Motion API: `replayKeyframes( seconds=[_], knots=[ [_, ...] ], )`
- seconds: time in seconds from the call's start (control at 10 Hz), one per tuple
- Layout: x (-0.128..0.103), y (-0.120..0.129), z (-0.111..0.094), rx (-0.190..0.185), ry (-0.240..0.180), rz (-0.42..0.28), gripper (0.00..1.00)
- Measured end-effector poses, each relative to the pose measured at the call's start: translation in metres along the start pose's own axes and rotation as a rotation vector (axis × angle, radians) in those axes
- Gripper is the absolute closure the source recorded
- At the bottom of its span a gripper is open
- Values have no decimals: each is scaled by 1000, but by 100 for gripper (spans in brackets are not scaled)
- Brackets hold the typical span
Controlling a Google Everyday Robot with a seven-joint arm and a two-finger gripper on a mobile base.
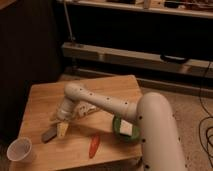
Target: Place the eraser in the ceramic cup
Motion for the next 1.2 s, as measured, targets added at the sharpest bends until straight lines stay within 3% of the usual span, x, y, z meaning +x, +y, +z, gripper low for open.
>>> replayKeyframes(
  seconds=[0.1, 0.4, 1.1, 1.2],
  knots=[
    [-2, -2, -1, -3, -1, 1, 20],
    [-17, -9, -12, -64, 18, 11, 20],
    [-41, -2, -9, -99, 17, 43, 20],
    [-45, 0, -9, -114, 20, 52, 25]
  ],
)
